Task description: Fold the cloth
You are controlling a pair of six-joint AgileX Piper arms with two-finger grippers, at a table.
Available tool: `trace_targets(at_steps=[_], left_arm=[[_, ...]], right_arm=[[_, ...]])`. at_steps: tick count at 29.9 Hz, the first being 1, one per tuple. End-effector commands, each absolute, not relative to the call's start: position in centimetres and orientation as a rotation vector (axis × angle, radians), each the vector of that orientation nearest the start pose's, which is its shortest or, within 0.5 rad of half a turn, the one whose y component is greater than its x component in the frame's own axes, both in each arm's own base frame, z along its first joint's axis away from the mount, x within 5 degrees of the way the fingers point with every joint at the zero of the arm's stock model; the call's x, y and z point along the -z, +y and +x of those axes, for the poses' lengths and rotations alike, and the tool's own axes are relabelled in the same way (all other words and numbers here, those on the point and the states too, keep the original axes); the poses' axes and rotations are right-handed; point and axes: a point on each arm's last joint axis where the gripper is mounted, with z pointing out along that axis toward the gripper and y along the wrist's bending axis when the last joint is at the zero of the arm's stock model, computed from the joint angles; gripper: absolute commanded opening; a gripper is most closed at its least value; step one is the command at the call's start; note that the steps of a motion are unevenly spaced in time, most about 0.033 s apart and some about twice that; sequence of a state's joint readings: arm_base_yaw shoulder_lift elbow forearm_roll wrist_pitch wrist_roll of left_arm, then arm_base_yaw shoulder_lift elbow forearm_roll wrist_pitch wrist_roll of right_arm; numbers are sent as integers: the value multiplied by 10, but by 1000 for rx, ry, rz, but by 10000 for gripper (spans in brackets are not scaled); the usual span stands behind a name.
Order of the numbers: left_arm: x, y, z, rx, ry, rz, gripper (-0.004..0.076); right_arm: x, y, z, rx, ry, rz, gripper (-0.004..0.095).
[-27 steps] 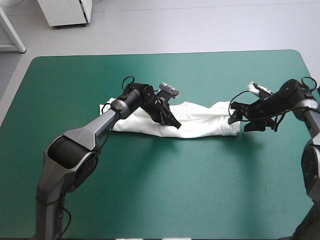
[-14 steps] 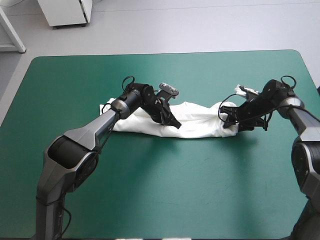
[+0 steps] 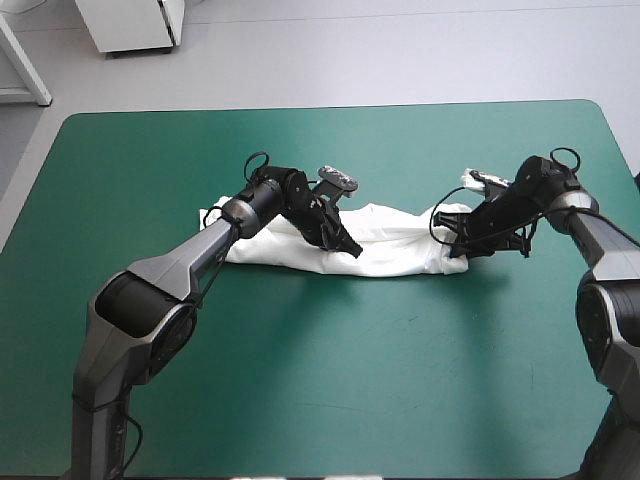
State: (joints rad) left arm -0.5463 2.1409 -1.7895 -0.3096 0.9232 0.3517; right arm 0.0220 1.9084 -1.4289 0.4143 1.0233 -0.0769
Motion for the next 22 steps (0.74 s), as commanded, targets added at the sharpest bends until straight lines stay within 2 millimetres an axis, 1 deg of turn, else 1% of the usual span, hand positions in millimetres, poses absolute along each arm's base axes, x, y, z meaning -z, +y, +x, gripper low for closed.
trace_targets(at_steps=[1, 6, 10, 13, 16, 19, 22], left_arm=[[-228, -266, 385, 483, 2527, 994, -9], [-228, -266, 385, 483, 2527, 994, -9], [-228, -266, 385, 483, 2527, 994, -9], [-228, -266, 385, 483, 2527, 994, -9], [-228, -266, 385, 483, 2527, 994, -9], [-228, -266, 385, 483, 2527, 994, -9], [-228, -266, 385, 483, 2527, 994, -9]], right_arm=[[-274, 45, 383, -565, 2765, 78, -9], [-320, 57, 373, -614, 2656, 11, -11], [-362, 74, 359, -672, 2534, -75, -11], [-387, 87, 350, -682, 2462, -142, -11], [-405, 98, 344, -736, 2402, -182, -11], [-417, 108, 340, -778, 2362, -213, -11], [-424, 115, 338, -797, 2337, -243, -11]])
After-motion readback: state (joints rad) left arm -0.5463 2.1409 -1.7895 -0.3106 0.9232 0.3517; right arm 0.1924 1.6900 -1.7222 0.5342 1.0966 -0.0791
